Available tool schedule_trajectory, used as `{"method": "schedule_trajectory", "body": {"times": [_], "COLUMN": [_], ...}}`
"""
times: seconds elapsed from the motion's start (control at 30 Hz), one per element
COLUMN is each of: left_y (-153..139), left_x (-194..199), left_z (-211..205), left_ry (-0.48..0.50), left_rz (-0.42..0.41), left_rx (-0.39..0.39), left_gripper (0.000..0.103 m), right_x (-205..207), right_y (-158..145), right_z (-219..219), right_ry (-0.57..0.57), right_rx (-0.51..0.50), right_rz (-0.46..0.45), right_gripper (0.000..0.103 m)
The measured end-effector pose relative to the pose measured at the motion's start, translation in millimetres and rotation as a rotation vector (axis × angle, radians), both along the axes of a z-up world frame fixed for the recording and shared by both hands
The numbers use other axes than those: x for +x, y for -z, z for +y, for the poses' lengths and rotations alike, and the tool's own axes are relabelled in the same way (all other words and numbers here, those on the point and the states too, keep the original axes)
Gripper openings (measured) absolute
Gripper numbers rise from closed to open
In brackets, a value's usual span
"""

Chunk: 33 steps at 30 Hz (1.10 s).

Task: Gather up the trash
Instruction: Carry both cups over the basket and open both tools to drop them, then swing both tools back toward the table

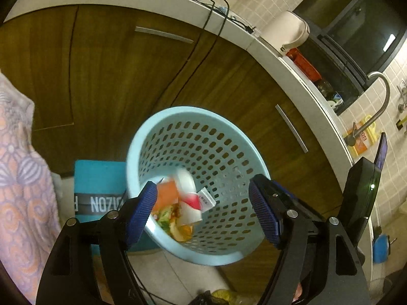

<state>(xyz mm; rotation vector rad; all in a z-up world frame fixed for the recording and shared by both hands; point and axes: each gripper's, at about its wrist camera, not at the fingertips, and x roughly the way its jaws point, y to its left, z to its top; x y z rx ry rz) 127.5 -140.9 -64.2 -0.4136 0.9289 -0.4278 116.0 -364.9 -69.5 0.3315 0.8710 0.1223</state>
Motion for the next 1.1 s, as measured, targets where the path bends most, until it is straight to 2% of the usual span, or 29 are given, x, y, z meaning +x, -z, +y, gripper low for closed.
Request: {"method": "schedule_trajectory", "body": {"times": [0.23, 0.57, 0.63, 0.83, 0.97, 1.1], "left_y": [-20, -52, -60, -74, -82, -81], "left_x": [-17, -66, -82, -123, -156, -188], "left_z": [21, 88, 111, 181, 229, 281], "left_ry": [-0.028, -0.143, -0.194, -0.361, -0.492, -0.634], "left_rz": [-0.049, -0.131, -0.154, -0.193, -0.223, -0.22], "left_rx": [-0.02, -0.049, -0.039, -0.033, 0.028, 0.072], "left_gripper": [0.073, 0.073, 0.073, 0.073, 0.073, 0.073], "right_x": [-8, -26, -30, -43, -54, -64], "right_y": [-22, -57, -61, -60, -61, -60], "right_z": [20, 92, 113, 197, 255, 307], "right_ry": [-0.047, -0.185, -0.221, -0.384, -0.488, -0.58], "right_rx": [-0.007, -0.024, -0.013, -0.038, -0.053, -0.07], "right_rz": [-0.052, -0.13, -0.14, -0.146, -0.17, -0.205], "right_gripper": [0.054, 0.055, 0.059, 0.059, 0.059, 0.059]}}
